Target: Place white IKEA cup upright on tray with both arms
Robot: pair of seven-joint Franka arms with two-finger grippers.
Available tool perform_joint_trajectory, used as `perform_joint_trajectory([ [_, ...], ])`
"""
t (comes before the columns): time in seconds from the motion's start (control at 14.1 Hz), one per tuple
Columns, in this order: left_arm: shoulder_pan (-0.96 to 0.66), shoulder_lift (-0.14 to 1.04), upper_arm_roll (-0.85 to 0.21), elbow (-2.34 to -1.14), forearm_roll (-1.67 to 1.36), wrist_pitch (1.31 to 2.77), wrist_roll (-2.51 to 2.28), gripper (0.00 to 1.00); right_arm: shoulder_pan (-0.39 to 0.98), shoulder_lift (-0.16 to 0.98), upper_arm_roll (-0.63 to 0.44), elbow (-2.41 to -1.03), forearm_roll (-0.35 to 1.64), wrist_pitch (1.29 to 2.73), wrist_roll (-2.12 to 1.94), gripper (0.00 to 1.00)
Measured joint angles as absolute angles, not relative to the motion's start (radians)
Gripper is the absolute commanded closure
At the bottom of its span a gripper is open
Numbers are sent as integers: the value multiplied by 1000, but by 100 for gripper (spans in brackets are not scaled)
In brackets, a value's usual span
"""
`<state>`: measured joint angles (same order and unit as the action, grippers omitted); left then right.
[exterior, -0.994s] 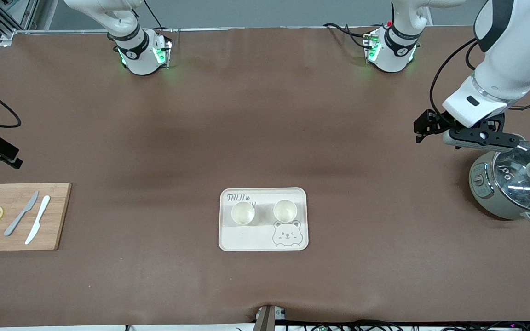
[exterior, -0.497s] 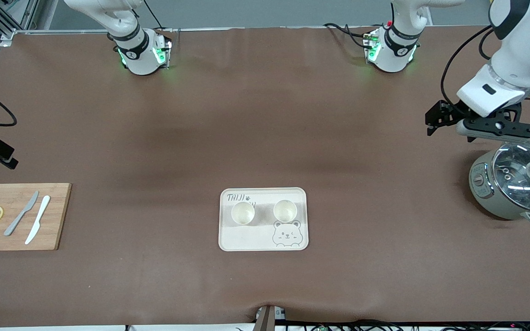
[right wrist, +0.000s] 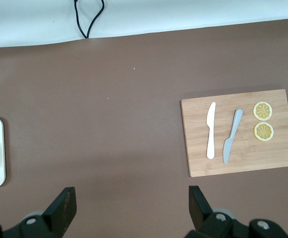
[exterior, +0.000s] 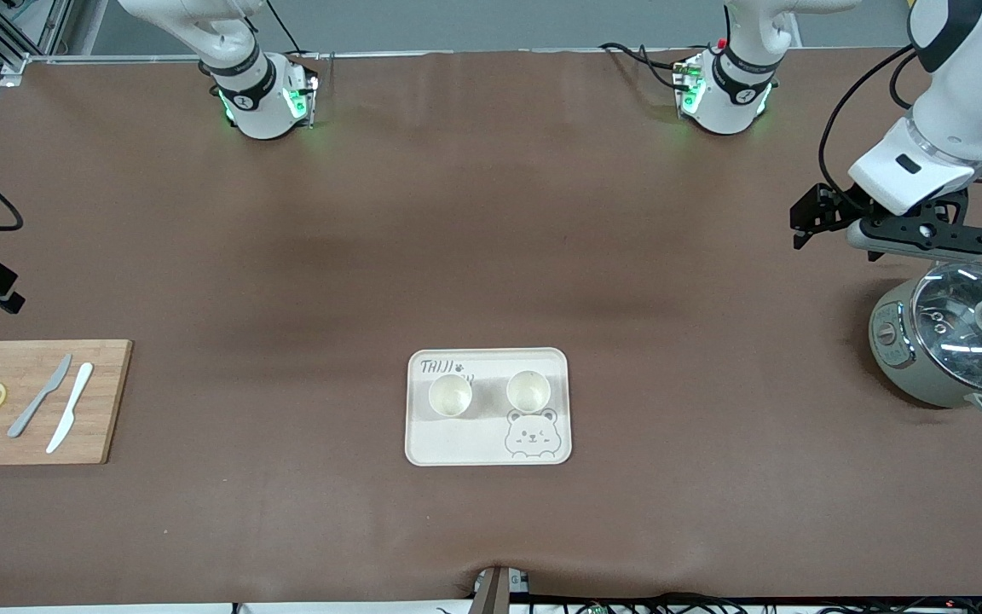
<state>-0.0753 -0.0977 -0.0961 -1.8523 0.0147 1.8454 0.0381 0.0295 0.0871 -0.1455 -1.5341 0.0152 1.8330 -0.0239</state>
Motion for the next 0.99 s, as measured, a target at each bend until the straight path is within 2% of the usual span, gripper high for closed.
perform_joint_trajectory([
  [0.43,-78,-105,-102,-1882,15,1842,34,0,29,87,-148,-1529,15,1814,-16,0],
  [0.99,-78,-134,-103,-1888,9,1760,22,0,29,87,-150,-1529,15,1800,-13,0],
])
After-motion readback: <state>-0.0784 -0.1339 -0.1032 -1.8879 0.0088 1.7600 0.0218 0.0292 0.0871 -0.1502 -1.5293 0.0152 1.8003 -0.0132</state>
